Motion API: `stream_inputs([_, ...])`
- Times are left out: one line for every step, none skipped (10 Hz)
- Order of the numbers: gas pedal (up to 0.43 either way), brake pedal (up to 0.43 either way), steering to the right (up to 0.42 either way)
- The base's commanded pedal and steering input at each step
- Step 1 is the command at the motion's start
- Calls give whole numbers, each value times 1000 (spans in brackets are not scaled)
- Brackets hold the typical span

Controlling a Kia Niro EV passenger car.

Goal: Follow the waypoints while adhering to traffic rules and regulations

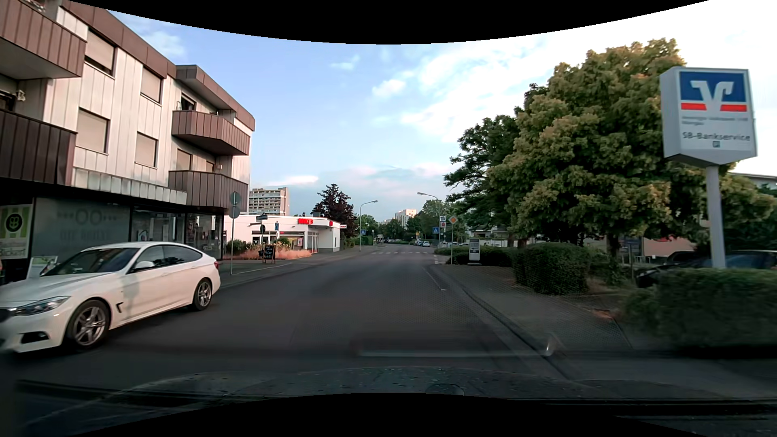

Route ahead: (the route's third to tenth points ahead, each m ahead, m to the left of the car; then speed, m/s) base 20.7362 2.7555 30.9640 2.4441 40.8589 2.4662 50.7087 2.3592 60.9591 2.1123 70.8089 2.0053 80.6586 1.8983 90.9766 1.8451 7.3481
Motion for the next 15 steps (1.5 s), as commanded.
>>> stream_inputs([28,0,-3])
stream_inputs([28,0,-3])
stream_inputs([28,0,-2])
stream_inputs([28,0,-3])
stream_inputs([28,0,-3])
stream_inputs([28,0,-3])
stream_inputs([28,0,-4])
stream_inputs([28,0,-3])
stream_inputs([28,0,-3])
stream_inputs([28,0,-3])
stream_inputs([28,0,-4])
stream_inputs([28,0,-3])
stream_inputs([28,0,-3])
stream_inputs([28,0,-3])
stream_inputs([28,0,-3])
